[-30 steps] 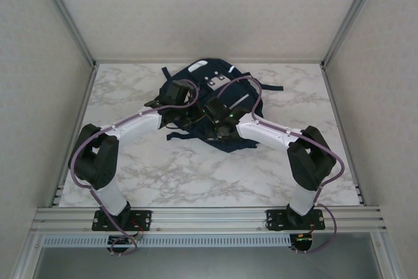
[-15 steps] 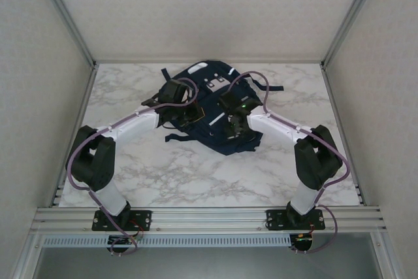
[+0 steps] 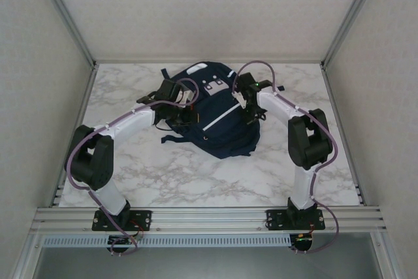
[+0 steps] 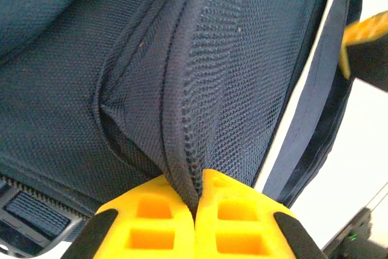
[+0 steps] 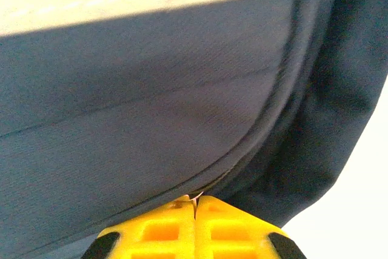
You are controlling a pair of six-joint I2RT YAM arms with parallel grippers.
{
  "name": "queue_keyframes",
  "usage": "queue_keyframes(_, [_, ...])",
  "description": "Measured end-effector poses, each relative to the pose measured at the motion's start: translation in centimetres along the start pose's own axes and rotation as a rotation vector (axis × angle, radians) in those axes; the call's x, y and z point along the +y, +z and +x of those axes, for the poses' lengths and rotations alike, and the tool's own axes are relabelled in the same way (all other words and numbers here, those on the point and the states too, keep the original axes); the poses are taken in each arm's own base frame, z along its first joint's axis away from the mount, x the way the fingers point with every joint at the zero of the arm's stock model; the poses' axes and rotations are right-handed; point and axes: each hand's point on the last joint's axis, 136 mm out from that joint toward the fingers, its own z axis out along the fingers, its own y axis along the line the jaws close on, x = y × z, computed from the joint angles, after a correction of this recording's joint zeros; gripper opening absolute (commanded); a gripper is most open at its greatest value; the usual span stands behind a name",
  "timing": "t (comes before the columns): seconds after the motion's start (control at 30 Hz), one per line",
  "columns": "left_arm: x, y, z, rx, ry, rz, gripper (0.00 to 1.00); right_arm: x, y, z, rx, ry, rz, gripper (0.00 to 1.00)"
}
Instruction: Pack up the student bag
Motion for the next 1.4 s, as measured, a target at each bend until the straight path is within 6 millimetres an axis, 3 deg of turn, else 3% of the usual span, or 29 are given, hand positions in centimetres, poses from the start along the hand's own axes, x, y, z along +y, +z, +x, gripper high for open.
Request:
queue_keyframes(0.1, [0.9,-0.2,0.4,0.028,0.04,-0.009,0.0,-0.5,0.3,-0.7,-0.023,-0.068,-0.027,0.0])
queue_keyframes(0.3, [4.4,-1.3,0.0,0.051,0.015,-0.054,0.0,1.2,0.7,-1.8,-0.112,-0.208,-0.11,0.0])
queue_keyframes(0.5, [6.9,-1.5,-0.9,0.067,-0.017,-0.161,0.0,3.6,0.7,-1.2,-0.184,-0.245,-0.166,0.0])
queue_keyframes(0.7, [8.9,-1.0,-3.0,0.073,-0.029,-0.296,0.0,6.1,0.4,-0.1,-0.223,-0.237,-0.204,0.0])
queue_keyframes(0.8, [9.6,-0.8,-4.8,0.058,-0.029,-0.354,0.1,7.7,0.0,0.0,-0.233,-0.227,-0.231,0.0])
queue_keyframes(1.0, [11.1,-0.8,-7.7,-0.008,-0.079,-0.407,0.51,12.7,-1.1,-0.4,-0.239,-0.245,-0.287,0.0])
queue_keyframes(1.1, [11.5,-1.0,-8.5,-0.033,-0.1,-0.421,0.57,15.7,-1.7,-0.9,-0.243,-0.284,-0.316,0.0])
queue_keyframes(1.27, [11.8,-1.5,-7.8,-0.041,-0.14,-0.445,0.74,17.6,-1.9,-1.4,-0.218,-0.296,-0.343,0.0])
queue_keyframes(1.4, [10.3,-3.9,-4.2,-0.048,-0.193,-0.438,0.81,17.6,-2.0,-1.4,-0.213,-0.294,-0.349,0.0])
